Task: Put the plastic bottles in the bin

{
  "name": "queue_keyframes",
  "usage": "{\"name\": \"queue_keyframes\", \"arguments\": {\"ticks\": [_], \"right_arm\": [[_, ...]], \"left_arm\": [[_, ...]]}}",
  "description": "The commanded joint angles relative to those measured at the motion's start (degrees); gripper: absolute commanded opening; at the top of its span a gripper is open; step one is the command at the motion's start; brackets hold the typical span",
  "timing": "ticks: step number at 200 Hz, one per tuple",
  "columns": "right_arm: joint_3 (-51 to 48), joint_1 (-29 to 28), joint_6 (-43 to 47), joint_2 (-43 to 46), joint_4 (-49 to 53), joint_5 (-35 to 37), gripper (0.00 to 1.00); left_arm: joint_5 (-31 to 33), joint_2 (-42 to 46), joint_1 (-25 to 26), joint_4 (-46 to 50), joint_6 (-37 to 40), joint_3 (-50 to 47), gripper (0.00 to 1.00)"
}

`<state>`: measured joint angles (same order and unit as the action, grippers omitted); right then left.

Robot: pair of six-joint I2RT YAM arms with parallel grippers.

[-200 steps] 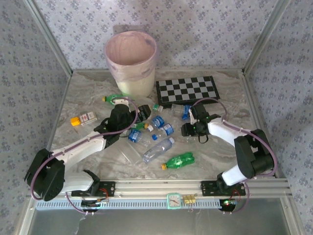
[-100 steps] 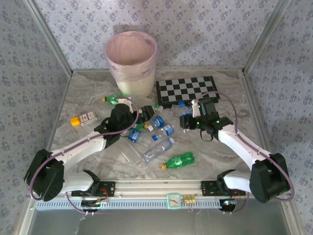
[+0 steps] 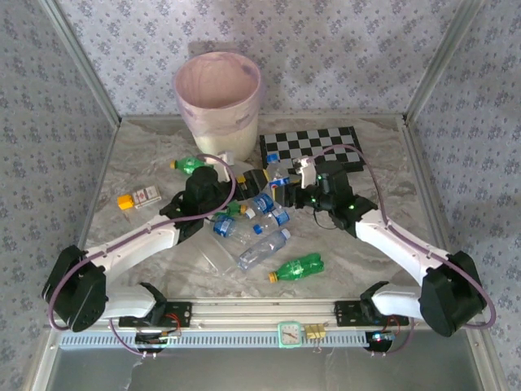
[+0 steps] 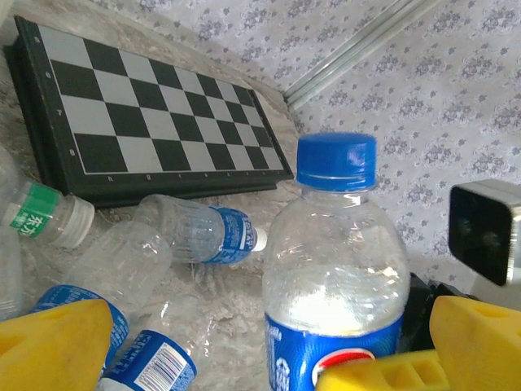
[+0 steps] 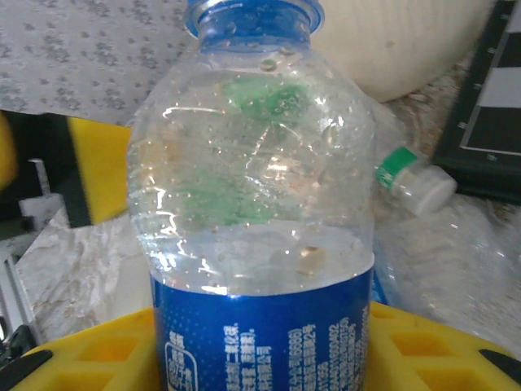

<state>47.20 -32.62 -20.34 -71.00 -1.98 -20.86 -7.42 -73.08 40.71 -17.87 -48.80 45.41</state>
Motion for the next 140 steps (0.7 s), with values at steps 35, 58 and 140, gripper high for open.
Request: {"name": "queue_keyframes", "arguments": {"ticks": [35,58,140], "right_arm": [[4.1,-4.2,1.5,-3.1,-3.1,0.6,0.49],[5.1,-5.1,2.3,-4.0,-2.4,0.4,0.48],[5.1,-7.4,2.6,-4.3,-2.9,0.6,0.48]], "left_arm": [[-2.5,-2.6,0.6,-3.4,-2.3,3.1,1.00],[-1.5,-2.9,0.6,-4.1,-3.0,2.8,1.00],[1.8,-3.6,0.4,-4.5,-4.6,2.3,0.75]]}}
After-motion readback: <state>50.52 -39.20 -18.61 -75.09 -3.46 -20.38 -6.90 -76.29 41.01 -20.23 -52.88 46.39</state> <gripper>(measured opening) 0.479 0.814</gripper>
